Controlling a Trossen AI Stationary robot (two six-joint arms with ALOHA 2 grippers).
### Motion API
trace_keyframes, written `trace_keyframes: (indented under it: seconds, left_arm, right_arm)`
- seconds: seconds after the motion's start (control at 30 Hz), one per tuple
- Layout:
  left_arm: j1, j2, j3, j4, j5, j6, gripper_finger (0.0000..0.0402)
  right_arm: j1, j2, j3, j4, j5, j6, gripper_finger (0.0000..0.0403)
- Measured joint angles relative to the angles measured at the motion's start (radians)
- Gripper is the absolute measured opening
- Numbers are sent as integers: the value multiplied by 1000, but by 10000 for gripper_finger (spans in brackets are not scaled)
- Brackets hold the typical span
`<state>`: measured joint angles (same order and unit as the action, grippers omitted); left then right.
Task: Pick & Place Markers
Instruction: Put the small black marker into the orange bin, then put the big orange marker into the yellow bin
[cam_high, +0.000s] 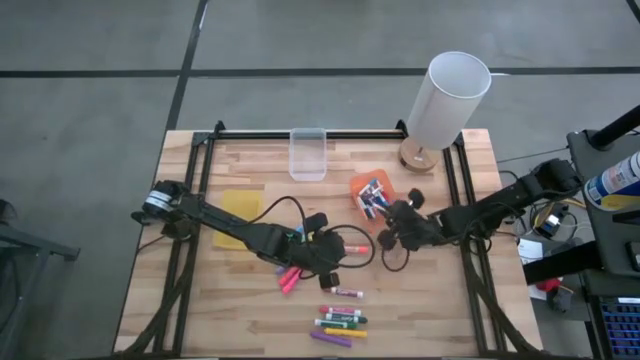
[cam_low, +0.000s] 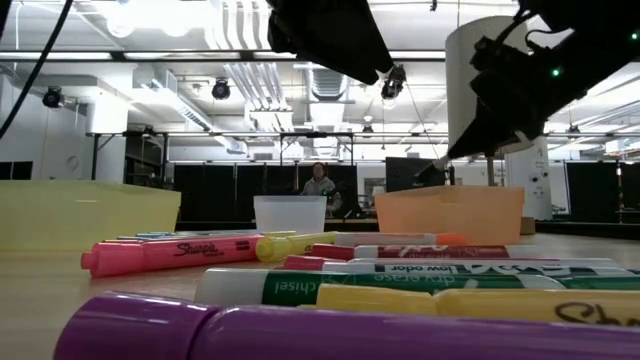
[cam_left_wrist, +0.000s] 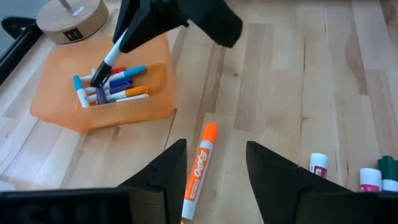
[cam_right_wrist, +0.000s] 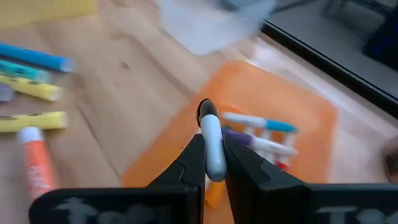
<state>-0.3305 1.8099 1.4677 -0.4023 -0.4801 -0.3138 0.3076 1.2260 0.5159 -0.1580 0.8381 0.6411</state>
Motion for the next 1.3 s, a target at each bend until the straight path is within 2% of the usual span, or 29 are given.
trace_keyframes:
  seconds: [0.47, 0.93, 1.1, 1.3]
  left_arm:
    - [0, 0, 0, 2, 3, -1, 158]
    - [0, 0, 0, 2, 3, -1, 158]
    - [0, 0, 0, 2, 3, -1, 159]
    - [3, 6, 0, 9, 3, -2, 159]
  right_arm:
    - [-10, 6, -2, -27, 2, 43, 43]
    - [-11, 6, -3, -25, 2, 40, 175]
    - [-11, 6, -3, -25, 2, 36, 201]
    - [-11, 6, -2, -24, 2, 26, 211]
